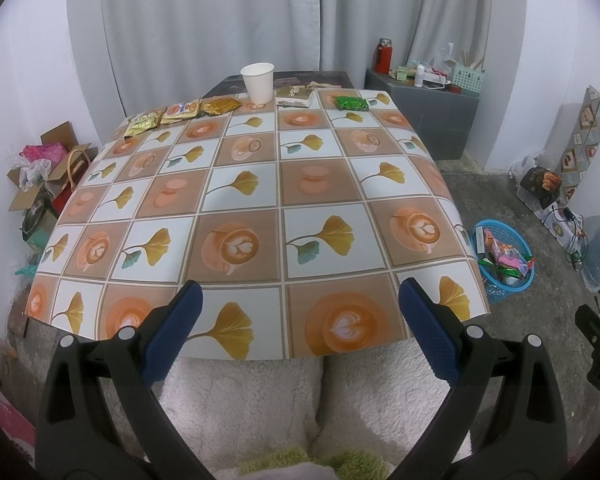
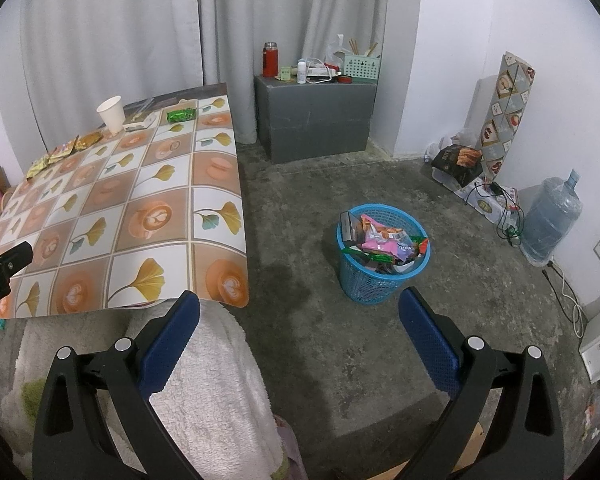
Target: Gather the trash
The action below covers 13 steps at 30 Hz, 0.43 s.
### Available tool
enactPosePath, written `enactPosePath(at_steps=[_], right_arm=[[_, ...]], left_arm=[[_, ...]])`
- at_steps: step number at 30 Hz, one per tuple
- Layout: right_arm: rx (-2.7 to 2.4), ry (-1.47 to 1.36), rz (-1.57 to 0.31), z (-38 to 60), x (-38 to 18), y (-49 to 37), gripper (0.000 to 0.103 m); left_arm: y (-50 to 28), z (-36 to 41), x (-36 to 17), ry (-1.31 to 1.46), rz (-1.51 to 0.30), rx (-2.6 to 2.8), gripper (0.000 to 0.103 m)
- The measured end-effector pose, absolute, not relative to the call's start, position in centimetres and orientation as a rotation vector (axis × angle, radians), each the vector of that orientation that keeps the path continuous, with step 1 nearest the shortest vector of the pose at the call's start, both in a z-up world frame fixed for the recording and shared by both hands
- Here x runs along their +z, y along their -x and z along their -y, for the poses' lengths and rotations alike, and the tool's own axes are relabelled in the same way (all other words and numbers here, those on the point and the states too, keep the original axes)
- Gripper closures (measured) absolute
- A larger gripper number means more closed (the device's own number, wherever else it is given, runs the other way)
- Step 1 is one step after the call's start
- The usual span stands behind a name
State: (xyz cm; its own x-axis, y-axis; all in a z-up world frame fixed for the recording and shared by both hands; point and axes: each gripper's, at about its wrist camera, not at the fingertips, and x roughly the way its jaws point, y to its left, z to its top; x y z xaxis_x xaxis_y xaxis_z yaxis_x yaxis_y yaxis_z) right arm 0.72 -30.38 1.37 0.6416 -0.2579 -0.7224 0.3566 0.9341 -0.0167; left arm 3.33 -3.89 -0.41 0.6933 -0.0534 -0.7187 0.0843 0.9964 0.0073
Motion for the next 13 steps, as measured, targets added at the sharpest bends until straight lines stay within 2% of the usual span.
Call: enactPosePath(at_steps=[13], right_arm=[[-0.351,-0.133,-0.802,30.38,1.38,-0.67,0.006]], left_arm=[[-3.26,3.91,-0.32,-0.047,-0.797,-0.077,0.009]])
